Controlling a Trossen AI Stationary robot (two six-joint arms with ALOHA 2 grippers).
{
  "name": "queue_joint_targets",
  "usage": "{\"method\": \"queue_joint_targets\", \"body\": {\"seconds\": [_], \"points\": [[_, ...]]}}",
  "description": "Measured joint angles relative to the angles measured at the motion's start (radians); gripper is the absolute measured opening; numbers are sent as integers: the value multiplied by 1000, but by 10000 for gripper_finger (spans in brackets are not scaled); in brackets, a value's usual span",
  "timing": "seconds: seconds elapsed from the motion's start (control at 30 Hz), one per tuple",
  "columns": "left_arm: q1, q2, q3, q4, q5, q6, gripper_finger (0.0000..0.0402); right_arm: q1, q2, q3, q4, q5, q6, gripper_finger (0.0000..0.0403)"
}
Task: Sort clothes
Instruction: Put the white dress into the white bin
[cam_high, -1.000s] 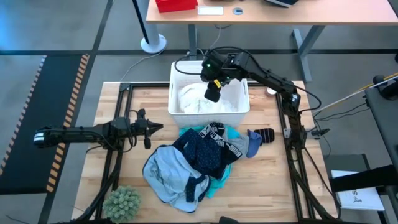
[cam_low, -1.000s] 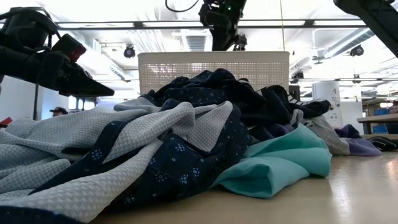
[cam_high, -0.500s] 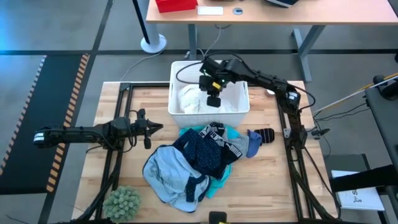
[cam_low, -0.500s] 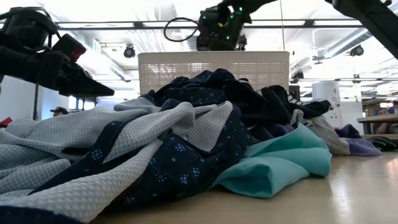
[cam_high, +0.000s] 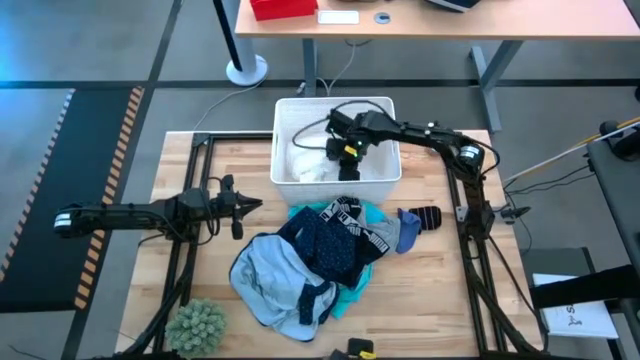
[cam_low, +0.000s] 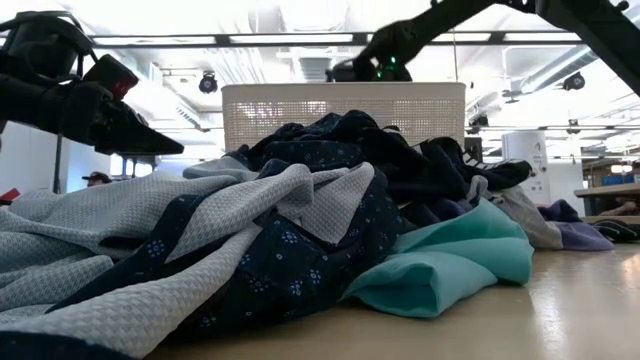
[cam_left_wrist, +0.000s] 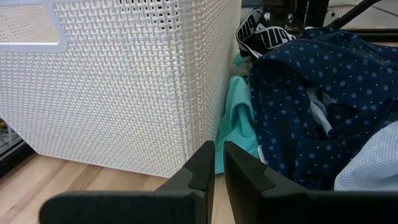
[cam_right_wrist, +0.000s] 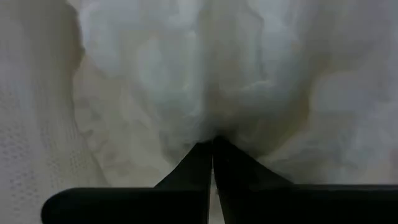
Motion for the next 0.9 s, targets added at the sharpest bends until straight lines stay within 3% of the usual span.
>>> {"method": "queue_joint_targets", "body": {"seconds": [0.23,0.43,0.7,0.9], "points": [[0,0,0,0,0,0,21,1,0,-80,31,16,32,0],[0,0,0,0,0,0,21,4,-50,-62,24,58,34,0],[0,0,0,-1,0,0,21,3,-146,-48,148,53,105,0],[0,0,0,0,0,0,21,2,-130,-67,241,-47,135,0]]}}
